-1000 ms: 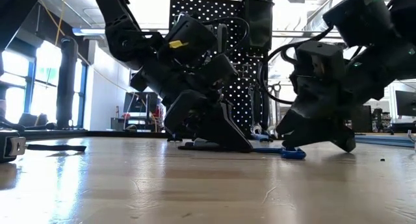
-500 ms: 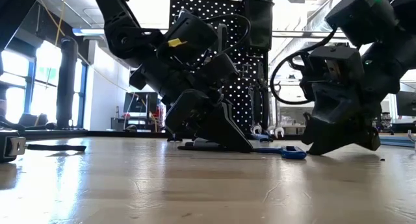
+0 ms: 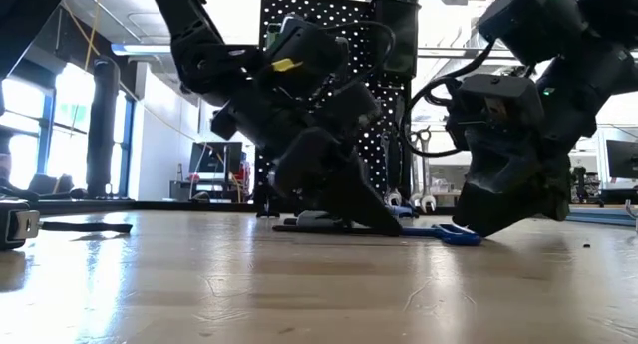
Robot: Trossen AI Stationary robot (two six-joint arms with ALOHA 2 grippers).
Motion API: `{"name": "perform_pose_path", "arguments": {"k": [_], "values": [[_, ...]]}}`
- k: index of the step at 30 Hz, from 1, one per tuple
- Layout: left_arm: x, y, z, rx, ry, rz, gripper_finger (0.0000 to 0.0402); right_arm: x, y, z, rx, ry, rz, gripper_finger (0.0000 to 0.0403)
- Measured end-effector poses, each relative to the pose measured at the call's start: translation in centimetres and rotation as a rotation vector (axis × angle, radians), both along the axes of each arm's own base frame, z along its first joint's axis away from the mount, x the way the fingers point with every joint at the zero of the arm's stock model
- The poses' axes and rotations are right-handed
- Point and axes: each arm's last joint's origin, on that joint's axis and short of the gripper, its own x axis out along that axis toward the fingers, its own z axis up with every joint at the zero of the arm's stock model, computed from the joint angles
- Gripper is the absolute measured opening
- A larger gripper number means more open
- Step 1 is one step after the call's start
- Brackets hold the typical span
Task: Hang tools onto peg board
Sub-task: Put the pick tool into the pegboard bin
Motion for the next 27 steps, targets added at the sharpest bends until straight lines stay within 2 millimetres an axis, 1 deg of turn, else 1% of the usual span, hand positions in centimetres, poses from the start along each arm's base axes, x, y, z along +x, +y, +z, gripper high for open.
{"name": "perform_pose_path", "arguments": {"k": [7, 12, 21, 24, 27], "values": [[0.7, -0.3, 0.5, 0.006, -0.051, 0.014, 0.0000, 0.2, 0.1, 0.3, -0.025, -0.026, -0.008, 0.0138], [2.0, -0.5, 1.3, 0.035, -0.062, 0.004, 0.0000, 0.3, 0.0, 0.6, -0.043, -0.050, -0.004, 0.0138], [1.8, -0.8, 1.2, 0.055, -0.030, 0.003, 0.0015, 0.5, -0.1, 0.8, -0.068, -0.078, -0.011, 0.0138], [1.7, -0.8, 1.3, 0.038, -0.017, 0.020, 0.0027, 0.5, -0.1, 0.8, -0.069, -0.079, -0.009, 0.0138], [1.5, -0.7, 1.9, 0.024, 0.000, 0.052, 0.0056, 0.6, -0.1, 0.8, -0.073, -0.081, -0.006, 0.0138]]}}
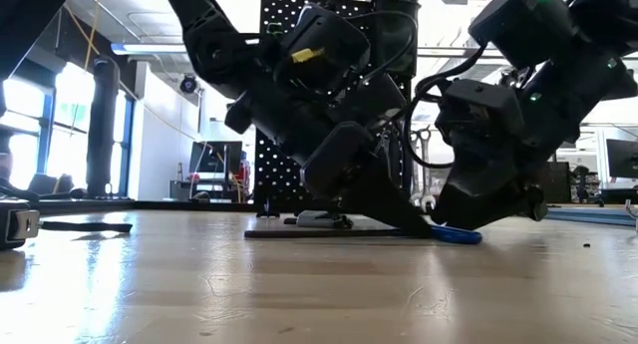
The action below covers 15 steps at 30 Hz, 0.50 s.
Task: Hang tools onto peg board
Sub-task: Put the pick tool into the pegboard bin
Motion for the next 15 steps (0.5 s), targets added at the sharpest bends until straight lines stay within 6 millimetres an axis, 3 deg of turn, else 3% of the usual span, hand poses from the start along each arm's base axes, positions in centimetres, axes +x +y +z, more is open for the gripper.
{"name": "perform_pose_path", "arguments": {"k": [8, 15], "values": [[-1.3, 0.3, 2.4, 0.052, 0.099, 0.108, 0.0144, 0.0, 0.0, 0.1, -0.020, -0.002, 0.024, 0.0138], [-1.7, 0.3, 1.7, 0.025, 0.149, 0.140, 0.0158, 0.0, 0.0, 0.1, -0.043, -0.008, 0.045, 0.0138]]}}
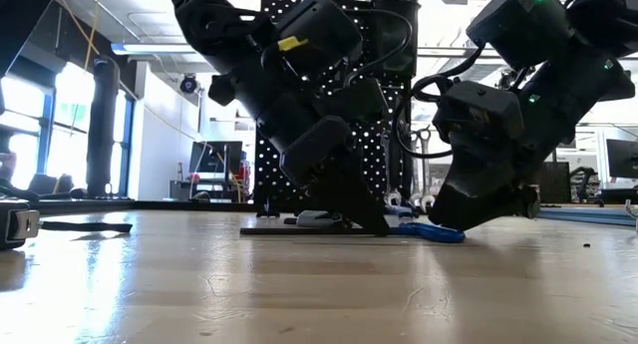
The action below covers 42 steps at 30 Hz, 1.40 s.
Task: Hang tools onto peg board
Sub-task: Put the pick tool into the pegboard bin
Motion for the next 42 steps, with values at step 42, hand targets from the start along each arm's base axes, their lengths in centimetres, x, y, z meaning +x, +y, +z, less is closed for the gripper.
{"name": "perform_pose_path", "arguments": {"k": [42], "values": [[-0.1, -0.9, 1.9, 0.185, -0.072, -0.088, 0.0003, -1.6, 0.9, 2.8, -0.033, -0.033, -0.018, 0.0143]]}}
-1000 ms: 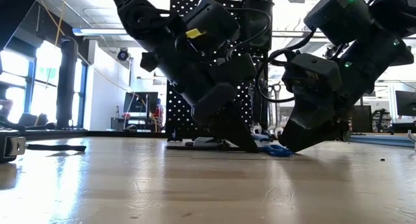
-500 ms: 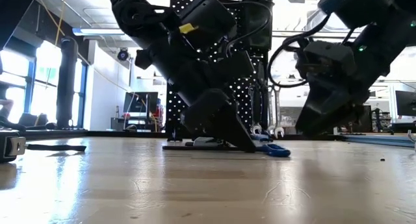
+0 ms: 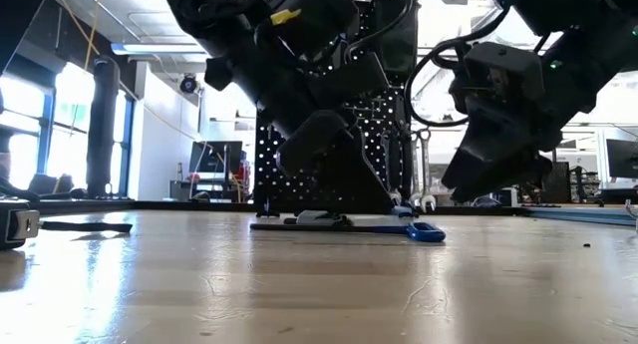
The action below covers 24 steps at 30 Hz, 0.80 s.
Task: Hang tools onto peg board
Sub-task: Put the pick tool into the pegboard bin, then put the blue t-handle hex key into the pegboard bin
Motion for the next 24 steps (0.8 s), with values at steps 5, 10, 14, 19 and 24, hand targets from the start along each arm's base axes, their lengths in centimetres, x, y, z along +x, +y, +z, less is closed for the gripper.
{"name": "perform_pose_path", "arguments": {"k": [5, 10, 14, 19, 24], "values": [[-0.5, 0.3, -0.5, -0.025, 0.081, 0.002, 0.0011, 0.0, 0.0, 0.0, 0.000, -0.003, -0.014, 0.0179], [-0.8, 0.3, -0.5, -0.026, 0.109, -0.006, 0.0063, 0.0, -0.1, 0.0, 0.007, -0.008, -0.039, 0.0206], [-0.8, 0.5, -0.5, -0.029, 0.111, -0.005, 0.0093, 0.1, 0.0, -0.6, 0.025, 0.009, -0.069, 0.0208], [-0.6, 1.1, -0.9, -0.048, 0.116, -0.021, 0.0079, 0.8, 0.3, -2.5, 0.069, 0.026, -0.094, 0.0208], [-0.3, 1.4, -1.8, -0.058, 0.127, -0.056, 0.0020, 1.5, 0.5, -3.3, 0.108, -0.021, -0.140, 0.0208]]}}
